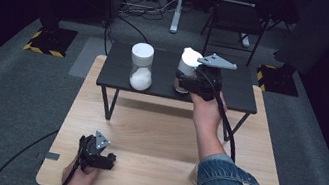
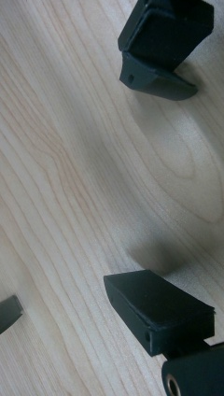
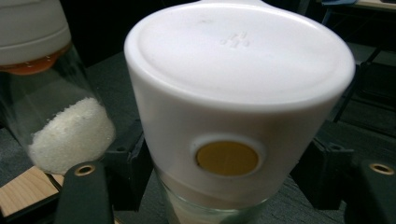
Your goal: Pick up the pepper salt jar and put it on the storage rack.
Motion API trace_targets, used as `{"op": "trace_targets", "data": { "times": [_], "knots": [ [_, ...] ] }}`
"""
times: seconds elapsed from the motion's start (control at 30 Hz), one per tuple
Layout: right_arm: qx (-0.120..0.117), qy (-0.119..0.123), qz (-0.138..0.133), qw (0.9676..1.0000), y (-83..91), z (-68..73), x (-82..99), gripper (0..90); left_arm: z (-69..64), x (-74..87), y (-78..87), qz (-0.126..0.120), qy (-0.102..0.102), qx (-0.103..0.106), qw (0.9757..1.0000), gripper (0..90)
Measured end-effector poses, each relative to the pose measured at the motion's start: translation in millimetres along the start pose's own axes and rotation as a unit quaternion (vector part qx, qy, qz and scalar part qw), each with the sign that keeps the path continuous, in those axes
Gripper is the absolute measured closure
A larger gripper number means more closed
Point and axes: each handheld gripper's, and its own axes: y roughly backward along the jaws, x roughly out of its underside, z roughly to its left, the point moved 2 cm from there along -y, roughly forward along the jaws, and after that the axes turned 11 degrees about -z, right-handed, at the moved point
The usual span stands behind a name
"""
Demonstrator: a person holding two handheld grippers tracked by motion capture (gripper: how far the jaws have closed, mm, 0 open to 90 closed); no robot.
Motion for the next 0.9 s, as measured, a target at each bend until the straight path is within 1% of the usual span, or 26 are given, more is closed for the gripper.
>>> {"op": "trace_targets", "data": {
  "times": [0.1, 0.3, 0.33, 0.43, 0.5, 0.6, 0.73, 0.9],
  "knots": [
    [-0.004, -0.002, -0.005, 1.0000, -2.6, -2.6, 2.7, 30.1, 0.0, 0.0, 0.0, 0.000, 0.000, 0.000, 1.0000, 6.1],
    [-0.007, 0.006, -0.008, 0.9999, -3.4, -2.8, 4.4, 29.8, 0.0, 0.0, 0.0, 0.000, 0.000, 0.000, 1.0000, 6.1],
    [-0.007, 0.008, -0.009, 0.9999, -3.2, -2.8, 5.0, 28.9, 0.0, 0.0, 0.0, 0.000, 0.000, 0.000, 1.0000, 6.1],
    [-0.009, 0.013, -0.006, 0.9999, -1.6, -2.3, 6.0, 18.0, 0.0, 0.0, 0.0, 0.000, 0.000, 0.000, 1.0000, 6.1],
    [-0.009, 0.015, -0.013, 0.9998, 4.3, -2.0, 7.9, 13.4, 0.0, 0.0, 0.0, 0.000, 0.000, 0.000, 1.0000, 6.1],
    [-0.012, 0.019, -0.021, 0.9995, 17.1, -4.6, 9.1, 9.8, -0.1, 0.0, -0.1, 0.000, 0.000, -0.001, 1.0000, 6.1],
    [-0.016, 0.026, -0.021, 0.9993, 37.0, -11.2, 10.6, 7.2, 0.0, 0.1, -0.1, -0.001, 0.000, -0.001, 1.0000, 6.0],
    [-0.014, 0.029, -0.039, 0.9987, 65.6, -22.0, 18.8, 5.4, -0.1, 0.1, -0.1, -0.001, 0.000, -0.001, 1.0000, 6.0]
  ]
}}
